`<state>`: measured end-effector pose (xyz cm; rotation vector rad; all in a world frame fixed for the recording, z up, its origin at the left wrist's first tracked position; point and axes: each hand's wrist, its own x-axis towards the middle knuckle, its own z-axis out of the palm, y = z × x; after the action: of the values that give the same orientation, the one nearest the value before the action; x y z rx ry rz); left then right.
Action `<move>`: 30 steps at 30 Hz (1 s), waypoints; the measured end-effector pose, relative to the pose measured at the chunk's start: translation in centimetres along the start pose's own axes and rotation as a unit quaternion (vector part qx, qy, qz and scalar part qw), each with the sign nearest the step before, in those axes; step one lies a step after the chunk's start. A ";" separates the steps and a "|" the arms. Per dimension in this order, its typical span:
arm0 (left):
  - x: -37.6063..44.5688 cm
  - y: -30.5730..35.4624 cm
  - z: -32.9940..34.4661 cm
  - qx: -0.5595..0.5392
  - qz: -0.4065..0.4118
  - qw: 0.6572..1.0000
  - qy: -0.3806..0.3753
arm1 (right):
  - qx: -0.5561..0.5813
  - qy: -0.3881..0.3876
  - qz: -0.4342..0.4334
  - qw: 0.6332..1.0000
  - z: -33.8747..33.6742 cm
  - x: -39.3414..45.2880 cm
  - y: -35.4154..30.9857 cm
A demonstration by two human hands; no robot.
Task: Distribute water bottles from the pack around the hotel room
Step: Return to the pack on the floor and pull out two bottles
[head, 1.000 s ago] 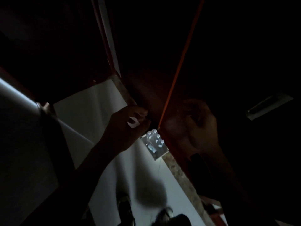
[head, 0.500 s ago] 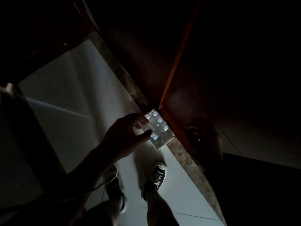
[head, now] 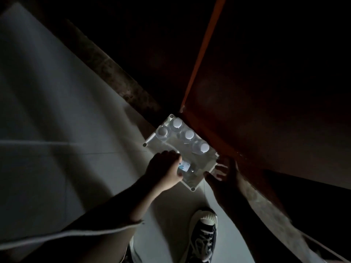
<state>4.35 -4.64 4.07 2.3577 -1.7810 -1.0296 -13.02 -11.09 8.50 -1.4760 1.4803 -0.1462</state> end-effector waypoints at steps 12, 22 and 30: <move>11.7 -4.4 13.0 0.150 0.124 0.978 -0.082 | 0.009 0.140 -0.013 0.990 10.7 13.7 9.9; 6.9 -3.8 9.1 0.084 0.146 0.986 0.020 | 0.054 0.146 -0.026 0.987 7.9 10.9 6.6; -2.7 -2.2 -6.7 -0.101 0.074 0.992 -0.011 | 0.087 0.049 -0.075 0.992 -0.6 2.7 -6.6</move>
<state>9.26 -3.96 9.75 2.0730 -1.7355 -1.1588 -8.21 -15.22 11.85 -1.4533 1.3952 -0.4348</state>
